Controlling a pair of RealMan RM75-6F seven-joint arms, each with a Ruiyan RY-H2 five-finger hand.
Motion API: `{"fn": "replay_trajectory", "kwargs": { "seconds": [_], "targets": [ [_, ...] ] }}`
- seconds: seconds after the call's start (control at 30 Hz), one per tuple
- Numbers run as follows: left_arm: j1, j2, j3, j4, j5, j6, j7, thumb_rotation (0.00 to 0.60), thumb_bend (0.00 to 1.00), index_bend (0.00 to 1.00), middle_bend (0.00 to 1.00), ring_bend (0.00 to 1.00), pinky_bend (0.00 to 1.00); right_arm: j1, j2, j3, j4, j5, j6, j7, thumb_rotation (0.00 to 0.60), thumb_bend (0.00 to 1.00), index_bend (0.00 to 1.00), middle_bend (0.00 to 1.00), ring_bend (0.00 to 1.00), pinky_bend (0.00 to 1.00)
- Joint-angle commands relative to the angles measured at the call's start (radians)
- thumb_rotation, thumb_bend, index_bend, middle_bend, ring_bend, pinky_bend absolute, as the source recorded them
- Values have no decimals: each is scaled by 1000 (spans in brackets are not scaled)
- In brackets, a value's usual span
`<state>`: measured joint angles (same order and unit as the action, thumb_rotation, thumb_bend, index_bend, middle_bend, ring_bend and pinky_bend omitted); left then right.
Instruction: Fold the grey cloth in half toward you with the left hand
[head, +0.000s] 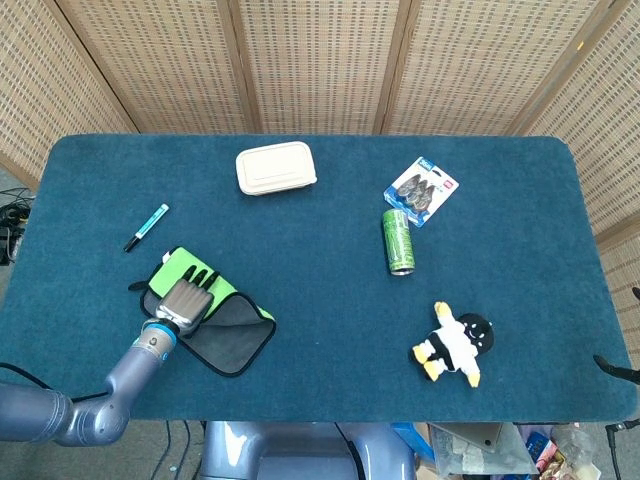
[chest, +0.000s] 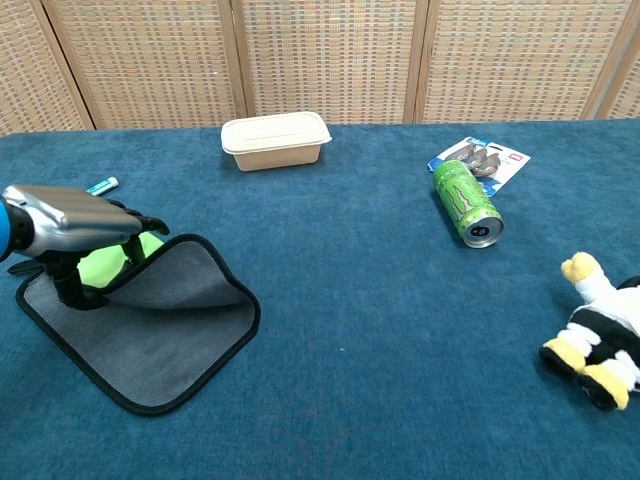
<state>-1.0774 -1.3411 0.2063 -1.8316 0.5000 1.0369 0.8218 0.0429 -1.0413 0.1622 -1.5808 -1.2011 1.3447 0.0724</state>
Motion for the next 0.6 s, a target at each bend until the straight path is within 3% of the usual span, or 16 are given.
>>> {"fn": "replay_trajectory", "kwargs": {
  "seconds": [0.03, 0.37, 0.6],
  "targets": [
    [4, 2, -2, -11, -2, 4, 9, 600, 603, 604, 0, 0, 0, -1, 1, 0, -2, -1, 1, 3, 600, 0, 0, 0, 0, 0],
    [19, 8, 8, -49, -39, 36, 60, 600, 608, 604, 0, 0, 0, -3, 5, -1, -1, -2, 3, 13, 600, 0, 0, 0, 0, 0],
    [43, 19, 19, -67, -10, 33, 60, 600, 609, 604, 0, 0, 0, -3, 6, -2, -2, -7, 4, 14, 600, 0, 0, 0, 0, 0]
  ]
}}
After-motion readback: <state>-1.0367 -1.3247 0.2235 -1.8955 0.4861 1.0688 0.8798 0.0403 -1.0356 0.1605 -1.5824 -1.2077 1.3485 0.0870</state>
